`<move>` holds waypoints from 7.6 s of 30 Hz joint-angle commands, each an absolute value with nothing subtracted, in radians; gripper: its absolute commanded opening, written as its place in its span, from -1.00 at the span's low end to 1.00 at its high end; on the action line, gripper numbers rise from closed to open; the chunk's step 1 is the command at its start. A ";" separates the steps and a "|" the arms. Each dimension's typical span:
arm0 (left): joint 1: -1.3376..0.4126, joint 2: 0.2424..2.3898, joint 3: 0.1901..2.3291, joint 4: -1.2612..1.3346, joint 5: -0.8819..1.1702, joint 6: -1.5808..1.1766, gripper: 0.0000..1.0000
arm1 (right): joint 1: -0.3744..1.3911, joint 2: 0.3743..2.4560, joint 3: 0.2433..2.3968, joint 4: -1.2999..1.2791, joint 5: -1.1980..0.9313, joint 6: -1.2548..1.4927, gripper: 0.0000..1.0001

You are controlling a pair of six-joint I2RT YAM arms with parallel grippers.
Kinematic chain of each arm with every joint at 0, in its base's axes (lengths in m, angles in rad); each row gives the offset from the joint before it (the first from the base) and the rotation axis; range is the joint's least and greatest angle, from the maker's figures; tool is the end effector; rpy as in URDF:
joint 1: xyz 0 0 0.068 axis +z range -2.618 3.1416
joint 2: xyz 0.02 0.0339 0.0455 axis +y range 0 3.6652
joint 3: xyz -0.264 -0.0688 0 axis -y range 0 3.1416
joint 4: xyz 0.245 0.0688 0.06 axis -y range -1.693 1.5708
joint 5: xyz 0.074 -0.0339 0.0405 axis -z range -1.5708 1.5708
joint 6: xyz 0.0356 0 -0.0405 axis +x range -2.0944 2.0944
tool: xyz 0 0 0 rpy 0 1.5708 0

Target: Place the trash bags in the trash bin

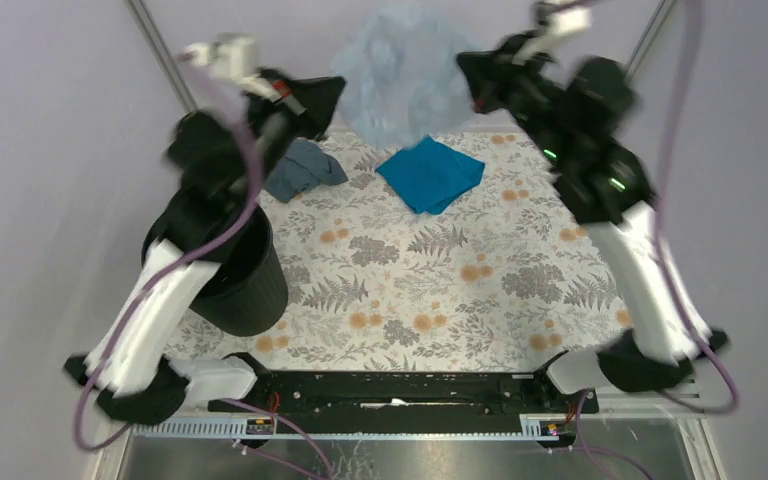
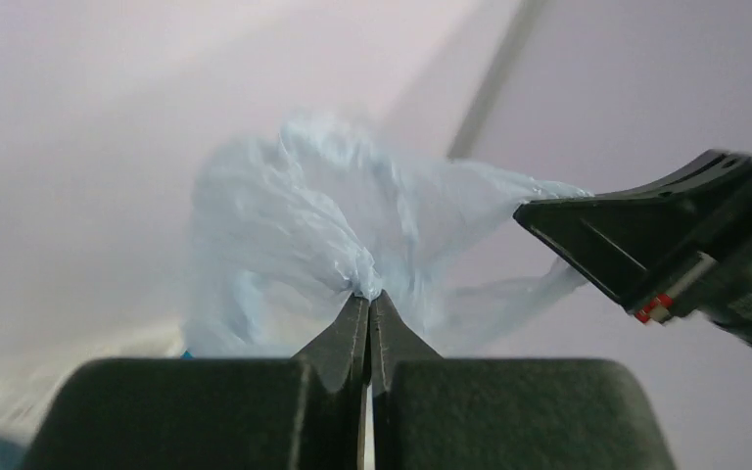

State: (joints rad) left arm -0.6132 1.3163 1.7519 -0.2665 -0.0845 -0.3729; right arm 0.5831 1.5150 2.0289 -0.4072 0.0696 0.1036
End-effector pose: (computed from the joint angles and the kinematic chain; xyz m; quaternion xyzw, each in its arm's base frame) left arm 0.2129 -0.1462 0.5452 0.0452 0.6435 -0.3374 0.6856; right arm 0.2501 0.1620 0.5614 -0.1335 0.6550 0.2283 0.7078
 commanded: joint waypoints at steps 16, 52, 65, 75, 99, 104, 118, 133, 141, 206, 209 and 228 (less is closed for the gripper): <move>-0.604 1.205 1.368 -0.364 -0.159 -0.390 -1.00 | 0.592 1.266 1.384 -0.307 0.027 0.167 -1.00; -0.649 1.111 1.445 -0.252 -0.155 -0.374 -1.00 | 0.596 1.109 1.497 -0.226 -0.009 0.131 -1.00; -0.647 1.145 1.481 -0.452 -0.122 -0.331 -1.00 | 0.595 1.158 1.400 -0.378 0.029 0.155 -1.00; -0.672 1.114 1.307 -0.372 -0.250 -0.467 -1.00 | 0.596 1.044 1.289 -0.325 -0.009 0.214 -1.00; -0.928 1.213 1.527 -0.434 -0.144 -0.521 -1.00 | 0.596 0.979 1.220 -0.296 -0.269 0.251 -0.94; -0.934 1.280 1.604 -0.433 -0.125 -0.480 -1.00 | 0.595 1.014 1.237 -0.219 -0.388 0.271 -0.78; -0.933 1.368 1.717 -0.529 -0.175 -0.466 -1.00 | 0.612 1.039 1.202 -0.152 -0.370 0.251 0.54; -0.934 1.439 1.814 -0.569 -0.168 -0.486 -1.00 | 0.908 1.156 1.226 -0.177 0.420 0.197 -0.75; -0.874 1.371 1.832 -0.829 -0.319 -0.472 0.95 | 0.908 1.070 1.108 -0.145 0.494 0.214 -1.00; -1.146 1.452 1.789 -0.863 -0.238 -0.354 0.84 | 0.908 0.999 1.850 -0.312 0.553 -0.107 -1.00; -1.144 1.326 1.728 -0.805 -0.270 -0.324 0.97 | 0.908 1.083 1.948 -0.292 0.387 -0.017 -1.00; -1.063 0.916 1.557 -0.801 -0.656 -0.380 0.98 | 0.908 1.301 1.918 0.109 0.154 0.615 -1.00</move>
